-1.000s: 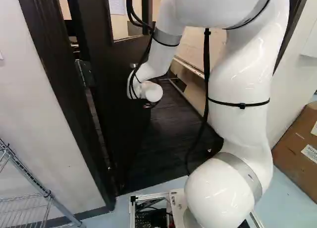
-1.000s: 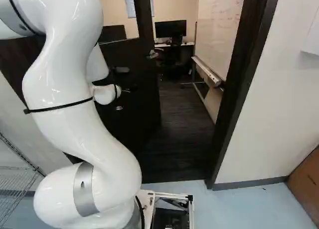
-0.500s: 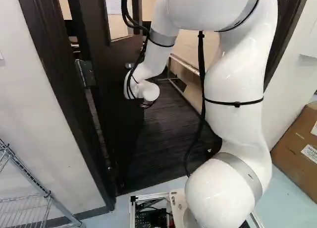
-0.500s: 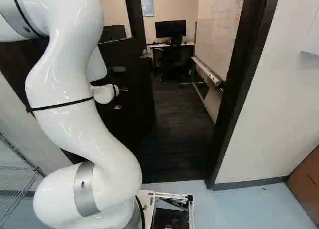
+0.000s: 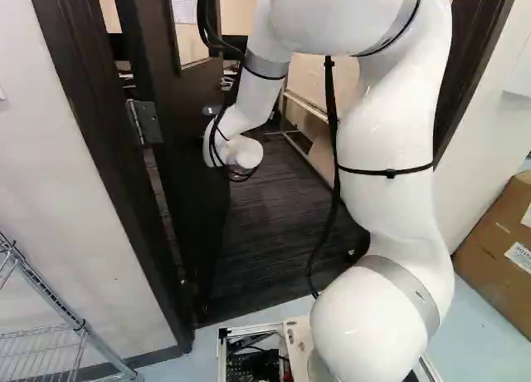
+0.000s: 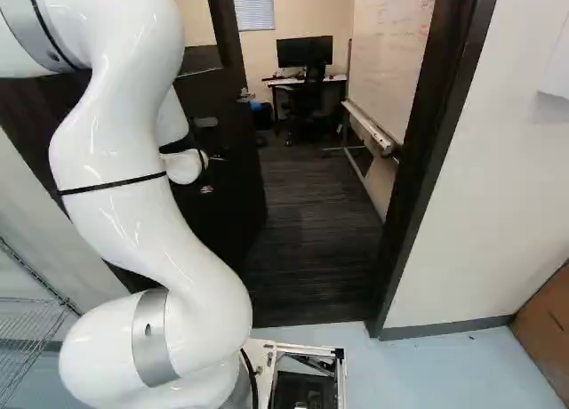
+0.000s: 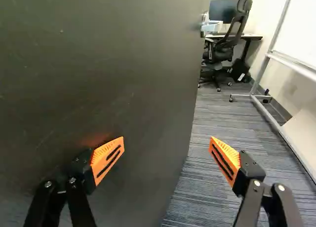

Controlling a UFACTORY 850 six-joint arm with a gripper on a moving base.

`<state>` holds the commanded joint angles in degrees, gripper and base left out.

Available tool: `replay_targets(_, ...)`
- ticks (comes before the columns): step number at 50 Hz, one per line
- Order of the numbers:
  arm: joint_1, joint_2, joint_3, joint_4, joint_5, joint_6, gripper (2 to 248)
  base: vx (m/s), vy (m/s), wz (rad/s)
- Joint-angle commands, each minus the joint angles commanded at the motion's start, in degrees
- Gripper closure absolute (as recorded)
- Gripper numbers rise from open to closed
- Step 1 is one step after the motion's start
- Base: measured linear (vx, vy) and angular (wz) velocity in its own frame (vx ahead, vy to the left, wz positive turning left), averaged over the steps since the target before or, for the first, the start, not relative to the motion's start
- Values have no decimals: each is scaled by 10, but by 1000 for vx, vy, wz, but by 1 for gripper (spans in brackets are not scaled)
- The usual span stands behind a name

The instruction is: Open the door and move inside

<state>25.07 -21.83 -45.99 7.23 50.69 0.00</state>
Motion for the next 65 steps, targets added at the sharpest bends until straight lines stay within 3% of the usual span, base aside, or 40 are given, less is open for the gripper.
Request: replay_targets(65, 16, -13, -17, -94, 23, 0, 3, 0, 0, 0)
